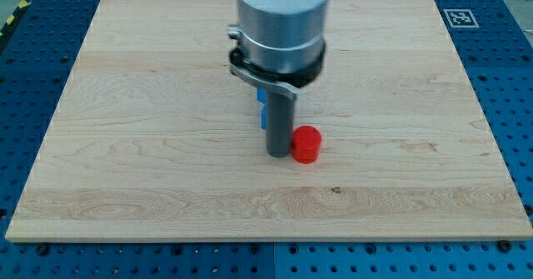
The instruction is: Move the red circle slightly right
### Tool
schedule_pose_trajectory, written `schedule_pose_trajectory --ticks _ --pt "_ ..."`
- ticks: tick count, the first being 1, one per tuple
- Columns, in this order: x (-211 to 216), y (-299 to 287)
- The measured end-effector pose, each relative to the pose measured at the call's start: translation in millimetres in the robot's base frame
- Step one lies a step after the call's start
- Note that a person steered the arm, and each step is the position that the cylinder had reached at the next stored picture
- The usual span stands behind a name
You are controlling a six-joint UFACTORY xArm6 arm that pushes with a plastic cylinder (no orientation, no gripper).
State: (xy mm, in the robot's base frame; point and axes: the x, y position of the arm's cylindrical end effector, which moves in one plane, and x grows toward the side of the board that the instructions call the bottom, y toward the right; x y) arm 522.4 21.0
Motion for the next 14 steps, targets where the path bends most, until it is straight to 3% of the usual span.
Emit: schedule_pose_trajectory --ticks 1,3,7,10,14 --pt "20.6 31.9" --pt "21.5 73.2" --pt "-6.7 71.1" --pt "-36.1 31.3" --pt "-36.6 86.1"
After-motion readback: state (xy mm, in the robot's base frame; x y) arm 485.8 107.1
